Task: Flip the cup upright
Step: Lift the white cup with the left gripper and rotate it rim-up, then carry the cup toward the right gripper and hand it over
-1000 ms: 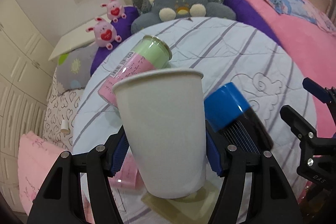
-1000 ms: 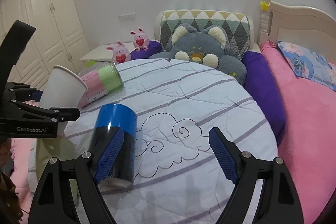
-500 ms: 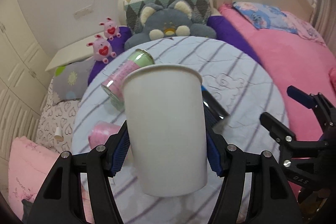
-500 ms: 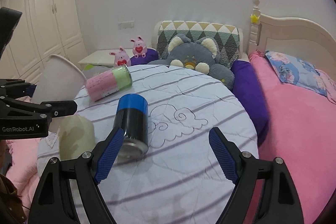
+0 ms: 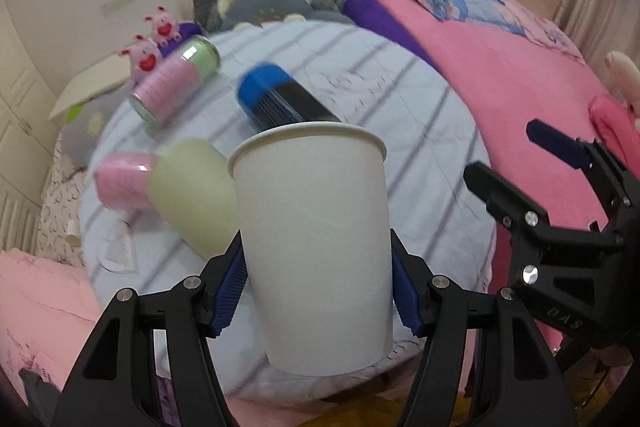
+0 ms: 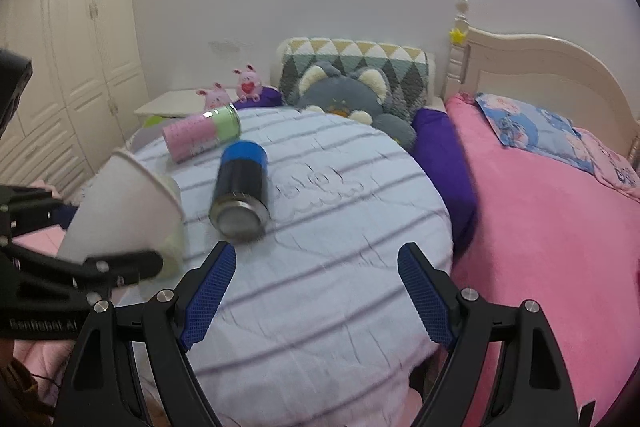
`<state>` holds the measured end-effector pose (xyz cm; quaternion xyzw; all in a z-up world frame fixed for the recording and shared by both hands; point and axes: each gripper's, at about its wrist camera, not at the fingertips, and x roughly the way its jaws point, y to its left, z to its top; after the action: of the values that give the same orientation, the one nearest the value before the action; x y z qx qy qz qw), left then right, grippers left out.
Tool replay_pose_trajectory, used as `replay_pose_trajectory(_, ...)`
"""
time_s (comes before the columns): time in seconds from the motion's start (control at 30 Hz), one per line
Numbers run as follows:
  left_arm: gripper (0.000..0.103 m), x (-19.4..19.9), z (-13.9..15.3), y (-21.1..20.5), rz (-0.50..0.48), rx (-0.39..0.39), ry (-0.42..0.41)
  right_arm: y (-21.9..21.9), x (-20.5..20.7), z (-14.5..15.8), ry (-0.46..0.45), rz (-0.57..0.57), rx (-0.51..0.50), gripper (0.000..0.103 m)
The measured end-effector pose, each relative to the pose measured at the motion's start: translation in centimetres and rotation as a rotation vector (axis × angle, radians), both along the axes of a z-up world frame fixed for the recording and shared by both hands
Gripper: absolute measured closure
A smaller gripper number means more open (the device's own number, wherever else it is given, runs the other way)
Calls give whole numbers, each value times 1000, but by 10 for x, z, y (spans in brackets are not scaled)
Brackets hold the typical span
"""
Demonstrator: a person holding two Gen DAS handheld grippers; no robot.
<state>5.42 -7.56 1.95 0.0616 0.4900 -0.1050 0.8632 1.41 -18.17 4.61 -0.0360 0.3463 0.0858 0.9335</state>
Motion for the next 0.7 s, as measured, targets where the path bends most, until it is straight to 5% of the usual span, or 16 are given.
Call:
replay_pose_trajectory(0.3,37,-11,-40,-17,5,-4,74,-19,-11,-23,61,-40,5,18)
replay_pose_trajectory(0.33,34,-11,-43,-17,7,-2,80,-19,-11,-25,66,-42,-1,18)
replay_pose_trajectory(0.4,6,-9,-49,-17,14,-6,80,-18,-12,-28,75,-40,-8,18)
replay_pose_trajectory(0.7,6,-9,-46,-16,5,3,55,-21,-13,-25,74,-58,-8,18)
